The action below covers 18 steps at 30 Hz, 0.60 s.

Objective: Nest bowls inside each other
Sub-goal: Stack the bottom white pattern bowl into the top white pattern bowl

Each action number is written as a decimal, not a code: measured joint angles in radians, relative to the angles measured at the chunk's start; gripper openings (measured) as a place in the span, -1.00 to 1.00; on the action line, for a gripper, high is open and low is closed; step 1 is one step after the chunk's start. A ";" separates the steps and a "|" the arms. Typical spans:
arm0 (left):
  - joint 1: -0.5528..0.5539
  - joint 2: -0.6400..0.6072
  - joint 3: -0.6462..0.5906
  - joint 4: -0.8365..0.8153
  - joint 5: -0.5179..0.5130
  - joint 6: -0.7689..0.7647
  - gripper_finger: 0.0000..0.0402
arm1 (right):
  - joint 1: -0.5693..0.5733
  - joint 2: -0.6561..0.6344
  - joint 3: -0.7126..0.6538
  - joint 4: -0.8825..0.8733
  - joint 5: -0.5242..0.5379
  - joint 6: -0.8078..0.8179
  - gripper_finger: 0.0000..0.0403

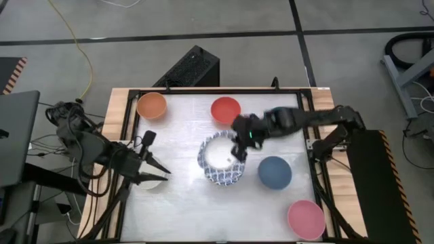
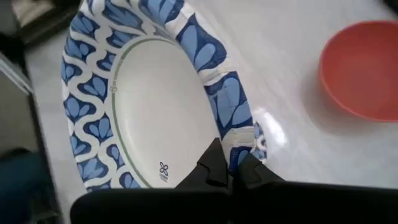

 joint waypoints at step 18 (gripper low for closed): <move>0.092 -0.468 -0.836 0.712 0.185 -0.026 -0.91 | -0.170 -0.201 -0.608 0.548 -0.221 0.139 -0.98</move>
